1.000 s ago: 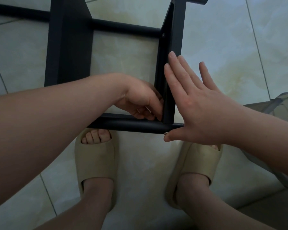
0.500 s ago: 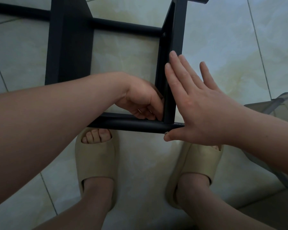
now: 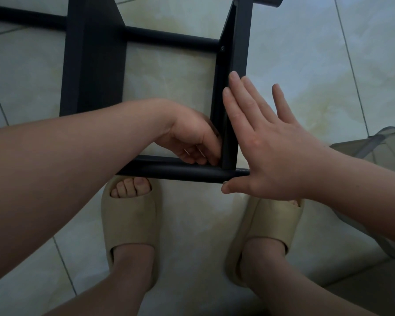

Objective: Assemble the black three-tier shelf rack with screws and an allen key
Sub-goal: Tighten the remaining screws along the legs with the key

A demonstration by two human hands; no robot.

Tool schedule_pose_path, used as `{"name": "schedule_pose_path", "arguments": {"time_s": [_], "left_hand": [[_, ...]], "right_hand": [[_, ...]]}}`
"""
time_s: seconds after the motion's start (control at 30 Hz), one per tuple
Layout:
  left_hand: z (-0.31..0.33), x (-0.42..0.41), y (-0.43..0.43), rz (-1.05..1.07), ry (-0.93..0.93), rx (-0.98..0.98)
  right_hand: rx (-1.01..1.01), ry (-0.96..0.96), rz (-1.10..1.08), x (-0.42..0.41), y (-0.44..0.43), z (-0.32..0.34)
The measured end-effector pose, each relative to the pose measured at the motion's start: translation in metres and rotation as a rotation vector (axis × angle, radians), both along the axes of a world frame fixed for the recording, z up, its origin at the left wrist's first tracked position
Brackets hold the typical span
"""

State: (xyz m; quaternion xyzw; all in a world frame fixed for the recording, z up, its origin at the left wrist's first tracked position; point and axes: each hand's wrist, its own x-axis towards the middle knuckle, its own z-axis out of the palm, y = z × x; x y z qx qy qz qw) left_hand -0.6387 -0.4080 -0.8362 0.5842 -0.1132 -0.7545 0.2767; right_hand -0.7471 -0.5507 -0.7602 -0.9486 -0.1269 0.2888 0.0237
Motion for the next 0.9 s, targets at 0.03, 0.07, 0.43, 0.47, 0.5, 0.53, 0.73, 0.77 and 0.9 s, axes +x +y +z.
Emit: {"name": "schedule_pose_path", "arguments": {"time_s": [0.03, 0.07, 0.43, 0.47, 0.5, 0.53, 0.73, 0.77, 0.9], "left_hand": [[0.0000, -0.0003, 0.0003, 0.003, 0.012, 0.003], [-0.0001, -0.0006, 0.0005, 0.010, 0.026, 0.002], [-0.0012, 0.0027, 0.0038, 0.064, 0.081, -0.001], [-0.0016, 0.0023, 0.0041, 0.084, 0.113, -0.006], [-0.0019, 0.0020, 0.0042, 0.095, 0.137, -0.015], [-0.0021, 0.0017, 0.0042, 0.096, 0.150, -0.026], [-0.0042, -0.0007, 0.0024, 0.024, 0.013, -0.009], [-0.0037, 0.0004, 0.0025, 0.012, 0.002, -0.001], [-0.0022, 0.0040, 0.0045, 0.031, 0.039, 0.000]], "right_hand": [[-0.002, -0.001, 0.002, 0.0000, 0.0000, -0.0001], [-0.002, -0.002, 0.003, -0.0002, 0.0000, -0.0002], [0.010, 0.007, -0.004, 0.0001, 0.0001, 0.0005], [0.010, 0.010, -0.004, 0.0002, 0.0002, 0.0006], [0.012, 0.011, -0.004, 0.0002, 0.0004, 0.0005], [0.013, 0.011, -0.005, 0.0002, 0.0005, 0.0005], [0.014, 0.015, -0.007, 0.0004, 0.0000, 0.0010], [0.014, 0.016, -0.008, 0.0004, 0.0000, 0.0010], [0.019, 0.019, -0.012, 0.0002, 0.0007, 0.0010]]}}
